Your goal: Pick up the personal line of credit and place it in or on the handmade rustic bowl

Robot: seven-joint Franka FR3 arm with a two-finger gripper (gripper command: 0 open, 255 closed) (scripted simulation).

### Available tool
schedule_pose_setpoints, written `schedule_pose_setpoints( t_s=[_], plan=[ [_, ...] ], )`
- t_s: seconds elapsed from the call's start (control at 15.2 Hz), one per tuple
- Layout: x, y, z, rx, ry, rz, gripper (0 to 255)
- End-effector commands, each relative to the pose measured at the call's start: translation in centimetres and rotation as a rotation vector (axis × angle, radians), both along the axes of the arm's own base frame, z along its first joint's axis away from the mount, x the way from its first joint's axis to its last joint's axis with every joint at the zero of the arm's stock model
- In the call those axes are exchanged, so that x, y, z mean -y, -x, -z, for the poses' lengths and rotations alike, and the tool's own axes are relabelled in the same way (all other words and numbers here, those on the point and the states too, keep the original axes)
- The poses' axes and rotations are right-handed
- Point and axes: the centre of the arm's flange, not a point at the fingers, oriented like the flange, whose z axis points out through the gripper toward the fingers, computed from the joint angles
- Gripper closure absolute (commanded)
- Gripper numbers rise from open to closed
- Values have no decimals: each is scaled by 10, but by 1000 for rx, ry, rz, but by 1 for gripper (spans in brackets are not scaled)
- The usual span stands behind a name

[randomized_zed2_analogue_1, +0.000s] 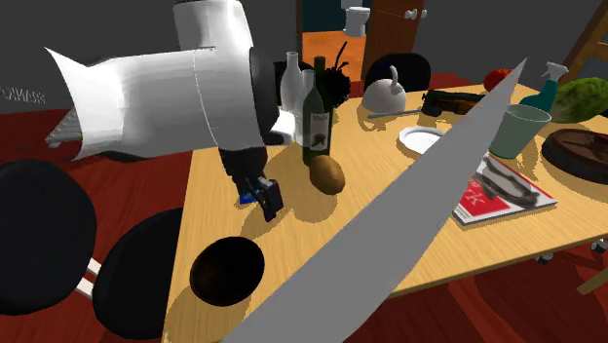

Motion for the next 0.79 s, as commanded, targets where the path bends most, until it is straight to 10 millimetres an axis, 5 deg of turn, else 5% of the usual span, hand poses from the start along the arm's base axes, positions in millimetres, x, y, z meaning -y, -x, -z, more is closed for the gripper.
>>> schedule_pose_setpoints(
  t_s=[0.0,0.73],
  plan=[
    [-10,-23,15,6,13,78,0],
    [-41,-156,76,30,90,469,0]
  ],
)
